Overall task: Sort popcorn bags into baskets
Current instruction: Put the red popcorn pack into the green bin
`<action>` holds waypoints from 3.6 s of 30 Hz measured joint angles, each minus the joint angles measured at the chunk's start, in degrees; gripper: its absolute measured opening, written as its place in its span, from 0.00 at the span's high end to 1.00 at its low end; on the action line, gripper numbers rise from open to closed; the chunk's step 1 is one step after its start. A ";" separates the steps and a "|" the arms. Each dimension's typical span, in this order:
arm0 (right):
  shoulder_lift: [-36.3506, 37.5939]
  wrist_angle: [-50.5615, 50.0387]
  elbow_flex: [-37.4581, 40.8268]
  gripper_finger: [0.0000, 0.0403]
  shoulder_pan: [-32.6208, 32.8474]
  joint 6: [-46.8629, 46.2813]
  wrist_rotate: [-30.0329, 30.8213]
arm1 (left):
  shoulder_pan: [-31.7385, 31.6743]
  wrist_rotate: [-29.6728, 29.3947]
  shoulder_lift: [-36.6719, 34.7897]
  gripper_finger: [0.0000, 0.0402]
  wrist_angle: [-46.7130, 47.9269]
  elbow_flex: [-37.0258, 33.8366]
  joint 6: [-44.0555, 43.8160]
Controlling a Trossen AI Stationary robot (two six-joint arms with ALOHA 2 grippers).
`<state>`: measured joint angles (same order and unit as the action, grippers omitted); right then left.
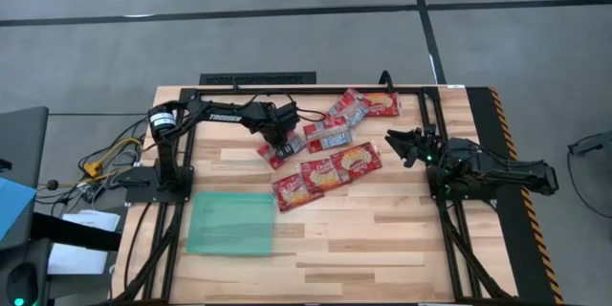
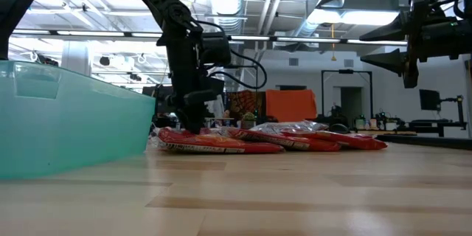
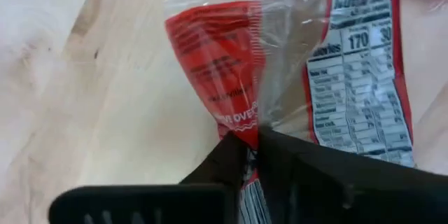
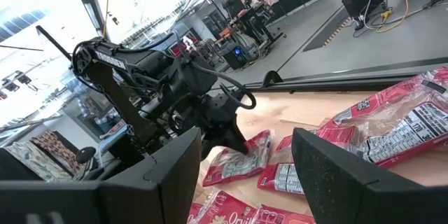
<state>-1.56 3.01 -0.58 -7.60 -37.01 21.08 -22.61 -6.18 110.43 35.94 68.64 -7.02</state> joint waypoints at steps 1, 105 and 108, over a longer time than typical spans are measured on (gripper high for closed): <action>0.00 0.00 0.00 0.38 0.00 0.00 0.01 | 0.00 0.00 -0.02 0.96 -0.01 -0.02 -0.14; -5.29 0.00 0.00 0.38 -0.07 -1.97 0.02 | 64.60 -4.68 -43.21 0.54 21.55 -23.24 -109.90; -5.29 0.02 0.00 0.38 -0.06 -1.97 0.02 | 62.42 -8.94 -45.59 0.53 21.93 -20.51 -105.34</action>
<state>-6.85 3.02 -0.58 -7.66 -38.98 21.10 39.81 -15.12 64.85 57.87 48.14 -112.36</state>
